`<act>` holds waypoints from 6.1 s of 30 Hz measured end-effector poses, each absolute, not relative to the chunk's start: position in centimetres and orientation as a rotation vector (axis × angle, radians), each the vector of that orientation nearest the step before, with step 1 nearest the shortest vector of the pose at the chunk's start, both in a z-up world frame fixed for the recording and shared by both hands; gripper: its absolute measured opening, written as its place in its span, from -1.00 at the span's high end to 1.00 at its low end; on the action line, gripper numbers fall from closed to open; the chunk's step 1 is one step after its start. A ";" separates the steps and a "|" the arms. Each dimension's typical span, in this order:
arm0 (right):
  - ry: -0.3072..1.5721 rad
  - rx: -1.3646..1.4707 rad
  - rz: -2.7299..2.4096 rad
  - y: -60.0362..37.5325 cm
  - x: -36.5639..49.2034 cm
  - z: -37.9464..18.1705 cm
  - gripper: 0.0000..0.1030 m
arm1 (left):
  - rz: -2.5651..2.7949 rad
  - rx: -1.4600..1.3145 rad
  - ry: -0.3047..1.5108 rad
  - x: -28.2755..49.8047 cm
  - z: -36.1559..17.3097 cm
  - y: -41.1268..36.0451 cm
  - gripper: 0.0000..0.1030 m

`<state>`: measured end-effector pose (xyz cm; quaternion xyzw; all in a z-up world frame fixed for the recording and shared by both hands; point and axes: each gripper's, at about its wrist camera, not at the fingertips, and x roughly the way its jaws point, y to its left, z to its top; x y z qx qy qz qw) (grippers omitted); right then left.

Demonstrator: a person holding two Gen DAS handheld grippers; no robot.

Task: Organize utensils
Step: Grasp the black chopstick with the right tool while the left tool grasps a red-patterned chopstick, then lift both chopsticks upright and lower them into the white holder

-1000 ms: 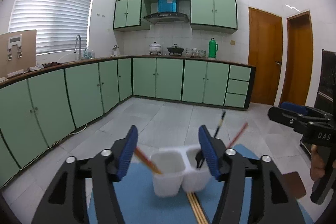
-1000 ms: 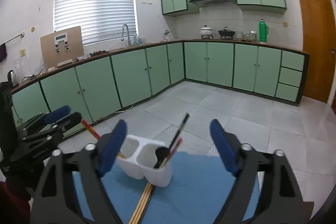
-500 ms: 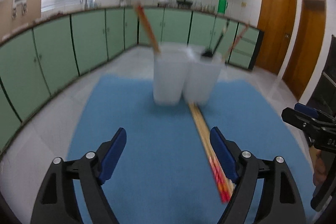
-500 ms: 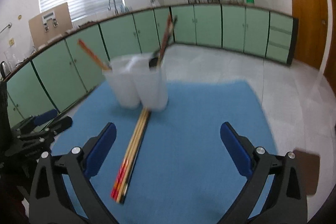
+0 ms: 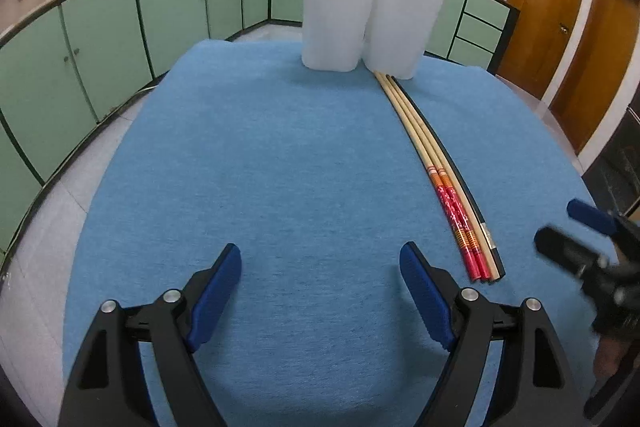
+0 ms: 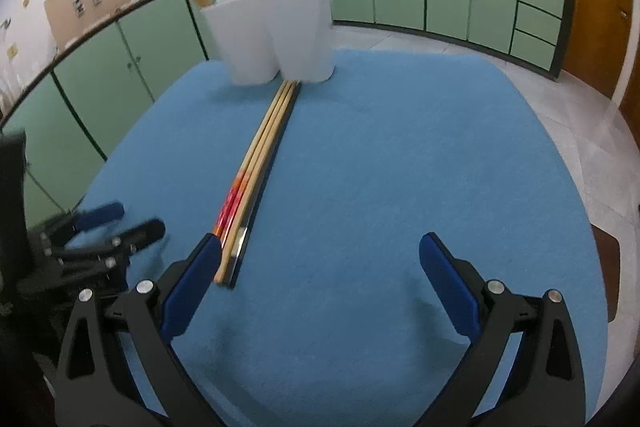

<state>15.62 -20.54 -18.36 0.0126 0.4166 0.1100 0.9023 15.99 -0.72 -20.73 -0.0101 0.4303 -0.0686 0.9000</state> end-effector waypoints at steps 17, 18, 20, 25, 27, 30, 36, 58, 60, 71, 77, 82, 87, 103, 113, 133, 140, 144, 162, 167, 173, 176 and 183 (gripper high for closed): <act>0.915 -0.066 0.253 -18.1 15.2 -19.8 -0.41 | -0.121 -0.003 0.908 15.7 -21.1 0.3 -0.57; 0.913 -0.076 0.241 -18.1 15.2 -19.8 -0.41 | -0.122 -0.004 0.908 15.7 -21.1 0.2 -0.58; 0.911 -0.104 0.208 -18.4 15.3 -19.7 -0.40 | -0.122 -0.005 0.908 15.8 -21.1 0.1 -0.58; 0.909 -0.083 0.215 -19.1 14.8 -19.3 -0.29 | -0.124 -0.001 0.909 15.9 -21.1 0.1 -0.59; 0.913 -0.063 0.242 -18.9 14.4 -19.4 -0.15 | -0.124 -0.003 0.908 15.9 -21.1 0.1 -0.59; 0.919 -0.069 0.262 -18.2 14.0 -19.8 0.09 | -0.125 -0.006 0.908 16.0 -21.1 0.1 -0.59; 0.910 -0.079 0.274 -17.4 14.1 -19.9 0.57 | -0.121 0.006 0.910 16.0 -21.0 0.0 -0.59; 0.920 -0.034 0.184 -22.0 13.4 -19.7 0.89 | -0.244 -0.003 0.923 15.4 -20.7 -4.8 -0.59; 0.916 -0.032 0.185 -22.1 13.5 -19.7 0.89 | -0.245 0.003 0.924 15.5 -20.8 -5.3 -0.59; 0.909 -0.011 0.194 -22.7 13.6 -20.0 0.89 | -0.171 0.058 0.917 15.4 -21.1 -6.1 -0.58; 0.906 -0.009 0.204 -22.6 13.6 -20.0 0.86 | -0.135 0.029 0.907 15.0 -20.9 -4.6 -0.43; 0.906 0.010 0.217 -22.8 13.7 -20.1 0.85 | -0.167 0.039 0.898 14.7 -20.8 -6.0 -0.16; 0.910 0.058 0.243 -23.5 14.0 -20.2 0.85 | -0.202 0.050 0.882 14.5 -20.8 -6.7 0.60; 0.898 0.015 0.234 -23.2 14.0 -19.7 0.88 | -0.223 0.009 0.855 14.1 -19.4 -5.9 0.89; 0.811 -0.001 0.253 -23.8 13.6 -15.2 0.88 | -0.233 0.019 0.683 12.7 -12.1 -4.4 0.90; 0.635 -0.030 0.362 -23.8 19.8 -1.0 0.88 | -0.327 0.061 0.482 18.3 -3.0 -4.2 0.90; 0.646 -0.049 0.415 -22.9 22.6 1.4 0.89 | -0.361 0.061 0.467 19.6 -1.5 -4.1 0.90; 0.630 -0.080 0.426 -22.3 23.1 2.8 0.89 | -0.382 0.068 0.448 20.0 -0.4 -3.8 0.90; 0.392 -0.078 0.438 -21.0 27.8 12.9 0.89 | -0.312 0.080 0.163 23.2 9.5 -3.2 0.90; 0.379 -0.093 0.402 -20.4 30.4 12.5 0.89 | -0.279 0.080 0.133 26.0 9.3 -3.6 0.90; 0.434 -0.060 0.385 -20.2 33.5 9.1 0.89 | -0.265 0.055 0.206 29.8 6.0 -3.4 0.90; 0.470 -0.055 0.383 -19.7 34.3 7.2 0.89 | -0.266 0.043 0.257 31.3 4.3 -3.2 0.90; 0.548 -0.048 0.378 -18.9 35.8 4.1 0.84 | -0.285 0.021 0.386 33.8 0.8 -3.1 0.89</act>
